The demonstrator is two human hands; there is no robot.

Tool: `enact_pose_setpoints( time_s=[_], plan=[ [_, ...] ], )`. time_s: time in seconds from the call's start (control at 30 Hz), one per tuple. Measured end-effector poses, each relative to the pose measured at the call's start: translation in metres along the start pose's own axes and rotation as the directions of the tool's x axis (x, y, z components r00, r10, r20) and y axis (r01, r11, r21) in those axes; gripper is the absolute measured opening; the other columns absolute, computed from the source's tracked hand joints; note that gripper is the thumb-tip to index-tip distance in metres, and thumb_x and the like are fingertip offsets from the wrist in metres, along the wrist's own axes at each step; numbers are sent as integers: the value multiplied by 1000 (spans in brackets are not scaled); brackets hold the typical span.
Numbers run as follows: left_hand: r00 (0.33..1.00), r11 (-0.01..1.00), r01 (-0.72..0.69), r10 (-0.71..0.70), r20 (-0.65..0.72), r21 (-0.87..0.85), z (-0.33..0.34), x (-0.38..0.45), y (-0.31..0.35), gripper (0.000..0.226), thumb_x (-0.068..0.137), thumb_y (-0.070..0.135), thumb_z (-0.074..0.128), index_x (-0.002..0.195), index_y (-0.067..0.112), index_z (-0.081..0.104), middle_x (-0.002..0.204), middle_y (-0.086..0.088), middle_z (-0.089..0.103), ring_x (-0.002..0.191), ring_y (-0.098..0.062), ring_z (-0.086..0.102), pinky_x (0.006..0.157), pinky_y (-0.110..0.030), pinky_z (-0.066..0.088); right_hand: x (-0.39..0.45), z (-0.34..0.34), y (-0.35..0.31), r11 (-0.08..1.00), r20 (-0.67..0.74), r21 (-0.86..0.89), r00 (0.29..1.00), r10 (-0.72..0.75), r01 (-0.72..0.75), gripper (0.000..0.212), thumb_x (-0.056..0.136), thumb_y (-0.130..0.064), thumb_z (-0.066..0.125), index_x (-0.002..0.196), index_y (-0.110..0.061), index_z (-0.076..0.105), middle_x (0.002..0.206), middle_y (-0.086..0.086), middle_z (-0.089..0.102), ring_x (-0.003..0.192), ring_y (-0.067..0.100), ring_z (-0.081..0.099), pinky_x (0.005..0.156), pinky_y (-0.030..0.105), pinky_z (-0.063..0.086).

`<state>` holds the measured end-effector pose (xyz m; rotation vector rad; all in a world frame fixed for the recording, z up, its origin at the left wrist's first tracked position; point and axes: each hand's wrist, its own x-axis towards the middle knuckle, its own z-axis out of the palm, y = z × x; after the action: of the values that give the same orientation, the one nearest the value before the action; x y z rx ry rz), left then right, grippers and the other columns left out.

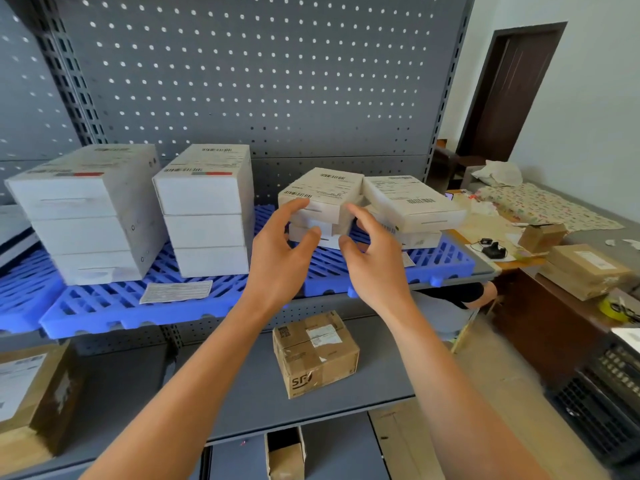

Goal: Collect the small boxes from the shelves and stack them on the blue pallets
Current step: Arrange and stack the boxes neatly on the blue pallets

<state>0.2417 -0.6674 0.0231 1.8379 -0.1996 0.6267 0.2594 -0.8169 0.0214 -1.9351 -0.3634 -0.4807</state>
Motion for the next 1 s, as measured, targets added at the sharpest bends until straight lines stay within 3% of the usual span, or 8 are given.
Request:
enact_pose_setpoints(
  time_s=[0.23, 0.37, 0.43, 0.6, 0.73, 0.83, 0.9, 1.0],
  plan=[
    [999, 999, 34, -33, 13, -19, -5, 16, -8, 41, 97, 16, 61, 135, 30, 54, 134, 17, 57, 117, 9, 52, 91, -13, 48, 13, 15, 8, 999, -9, -41, 999, 34, -34, 58, 97, -17, 63, 148, -31, 39, 148, -10, 47, 122, -14, 35, 102, 15, 41],
    [998, 997, 59, -59, -2, -59, -8, 21, -11, 41, 97, 15, 60, 134, 32, 54, 135, 17, 55, 100, -8, 62, 83, -22, 55, 21, 22, 11, 995, -29, -93, 999, 39, -41, 63, 96, -18, 65, 151, -26, 35, 151, -5, 44, 136, 4, 37, 92, -3, 25],
    [995, 992, 91, -94, -30, -89, -8, 23, -12, 43, 96, 12, 60, 136, 26, 51, 135, 13, 53, 101, 6, 57, 79, -11, 50, 24, 26, 13, 992, -43, -120, 999, 25, -30, 65, 96, -21, 66, 153, -23, 34, 152, -4, 44, 139, 9, 38, 97, 1, 25],
    [983, 978, 182, -185, -19, -104, -5, 32, -14, 69, 93, 2, 58, 152, 24, 30, 124, 23, 43, 87, 42, 34, 67, 9, 33, 29, 32, 17, 983, -72, -181, 997, -27, 14, 68, 95, -24, 69, 153, -20, 33, 150, 0, 46, 138, 12, 38, 86, -14, 11],
    [963, 952, 270, -266, 44, -142, -3, 43, -19, 77, 93, -1, 54, 158, 26, 22, 118, 30, 47, 68, 33, 47, 62, 1, 44, 33, 33, 21, 984, -68, -180, 997, -19, 7, 68, 95, -25, 68, 153, -20, 34, 150, -1, 46, 139, 10, 38, 96, -7, 15],
    [954, 939, 299, -292, 65, -169, -3, 47, -28, 71, 90, -1, 54, 150, 31, 35, 126, 24, 57, 106, 18, 53, 86, -13, 51, 35, 33, 23, 987, -68, -158, 998, 0, -11, 63, 96, -26, 66, 152, -21, 37, 148, -2, 48, 136, 10, 42, 109, 19, 34],
    [948, 928, 320, -312, 71, -191, -3, 48, -30, 68, 90, -2, 55, 147, 31, 38, 127, 21, 60, 115, 10, 53, 77, -8, 50, 36, 32, 23, 990, -73, -143, 997, 3, -13, 58, 98, -25, 63, 151, -21, 39, 145, -2, 50, 132, 10, 46, 109, 34, 44],
    [948, 925, 319, -313, 64, -206, -4, 48, -30, 63, 90, -1, 56, 144, 29, 41, 126, 15, 62, 112, 8, 56, 70, -3, 47, 36, 30, 22, 992, -71, -126, 997, 17, -26, 56, 99, -22, 60, 151, -21, 38, 139, -5, 51, 130, 13, 49, 108, 35, 46]
  ],
)
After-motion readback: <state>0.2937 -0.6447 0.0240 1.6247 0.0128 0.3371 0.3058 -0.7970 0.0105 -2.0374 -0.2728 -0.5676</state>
